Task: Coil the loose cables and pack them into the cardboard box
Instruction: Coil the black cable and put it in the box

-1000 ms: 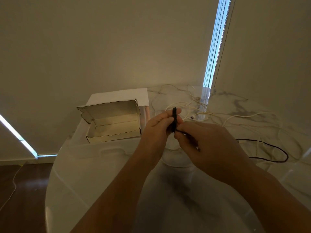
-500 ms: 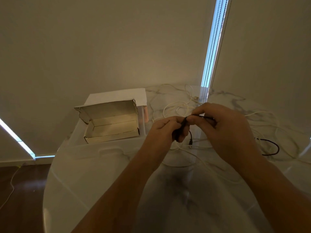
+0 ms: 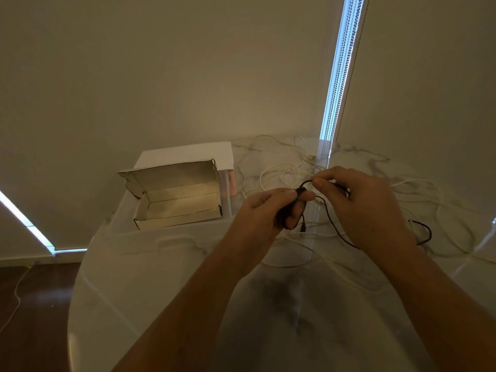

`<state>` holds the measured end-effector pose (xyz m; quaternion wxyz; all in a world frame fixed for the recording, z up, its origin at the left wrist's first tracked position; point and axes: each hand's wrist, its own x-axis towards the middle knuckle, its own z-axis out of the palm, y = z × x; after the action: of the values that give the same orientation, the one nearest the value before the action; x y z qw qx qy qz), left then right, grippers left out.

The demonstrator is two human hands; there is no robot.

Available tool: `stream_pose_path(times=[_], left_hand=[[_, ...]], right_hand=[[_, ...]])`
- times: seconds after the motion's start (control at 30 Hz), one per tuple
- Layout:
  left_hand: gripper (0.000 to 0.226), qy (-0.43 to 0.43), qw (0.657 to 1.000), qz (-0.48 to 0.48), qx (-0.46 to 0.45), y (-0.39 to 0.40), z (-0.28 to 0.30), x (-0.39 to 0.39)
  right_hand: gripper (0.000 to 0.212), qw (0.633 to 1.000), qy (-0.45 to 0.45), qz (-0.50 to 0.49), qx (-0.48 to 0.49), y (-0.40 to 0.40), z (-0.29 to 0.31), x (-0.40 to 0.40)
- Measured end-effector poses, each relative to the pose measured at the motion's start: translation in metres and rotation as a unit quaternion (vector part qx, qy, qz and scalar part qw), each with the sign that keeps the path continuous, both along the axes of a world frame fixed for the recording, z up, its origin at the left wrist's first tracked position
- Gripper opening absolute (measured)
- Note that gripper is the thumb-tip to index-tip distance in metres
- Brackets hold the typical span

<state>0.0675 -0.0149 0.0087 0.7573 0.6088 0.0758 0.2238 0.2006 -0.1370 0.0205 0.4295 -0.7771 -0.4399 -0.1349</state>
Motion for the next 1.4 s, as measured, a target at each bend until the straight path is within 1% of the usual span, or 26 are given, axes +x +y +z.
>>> stream_pose_path(times=[0.1, 0.17, 0.3, 0.43, 0.6, 0.73, 0.83, 0.97, 1.03, 1.1, 1.17, 1.3, 1.37, 1.4], left_hand=[[0.031, -0.02, 0.999, 0.013, -0.027, 0.003, 0.0, 0.0], [0.032, -0.027, 0.997, 0.026, -0.066, 0.005, 0.0, 0.0], [0.038, -0.047, 0.99, 0.038, -0.131, 0.015, -0.001, 0.0], [0.037, -0.062, 0.979, 0.071, -0.181, 0.019, 0.0, 0.0], [0.041, -0.098, 0.961, 0.116, -0.23, 0.025, 0.003, -0.002], [0.031, -0.123, 0.944, 0.163, -0.257, 0.031, 0.003, -0.003], [0.022, -0.121, 0.938, 0.19, -0.264, 0.033, 0.002, -0.002], [0.02, -0.115, 0.941, 0.202, -0.247, 0.033, 0.001, -0.001], [0.018, -0.104, 0.947, 0.202, -0.226, 0.031, 0.0, 0.001], [0.017, -0.074, 0.96, 0.21, -0.173, 0.028, -0.001, 0.002], [0.02, -0.048, 0.971, 0.214, -0.096, 0.025, -0.003, 0.004], [0.024, -0.017, 0.983, 0.179, 0.04, 0.021, -0.007, 0.002], [0.027, 0.001, 0.986, 0.15, 0.069, 0.017, -0.005, 0.0], [0.027, 0.009, 0.988, 0.139, 0.068, 0.015, -0.004, 0.0]], right_hand=[[0.02, 0.999, 0.01, -0.008, -0.031, 0.001, -0.002, 0.0], [0.022, 0.999, 0.008, -0.003, -0.053, 0.003, -0.004, -0.002], [0.026, 0.994, -0.029, 0.018, -0.103, 0.008, -0.011, -0.013], [0.026, 0.989, -0.051, 0.039, -0.135, 0.013, -0.015, -0.027], [0.035, 0.975, -0.074, 0.064, -0.202, 0.015, -0.017, -0.042], [0.038, 0.964, -0.072, 0.096, -0.239, 0.014, -0.013, -0.054], [0.039, 0.955, -0.079, 0.125, -0.257, 0.013, -0.009, -0.064], [0.037, 0.951, -0.105, 0.146, -0.25, 0.01, -0.006, -0.069], [0.035, 0.951, -0.122, 0.154, -0.239, 0.009, -0.005, -0.068], [0.031, 0.951, -0.132, 0.164, -0.226, 0.009, -0.006, -0.067], [0.027, 0.953, -0.146, 0.168, -0.206, 0.01, -0.007, -0.067], [0.022, 0.967, -0.138, 0.164, -0.135, 0.008, -0.001, -0.062], [0.025, 0.973, -0.139, 0.15, -0.106, 0.005, 0.004, -0.056], [0.026, 0.976, -0.144, 0.137, -0.094, 0.003, 0.006, -0.053]])
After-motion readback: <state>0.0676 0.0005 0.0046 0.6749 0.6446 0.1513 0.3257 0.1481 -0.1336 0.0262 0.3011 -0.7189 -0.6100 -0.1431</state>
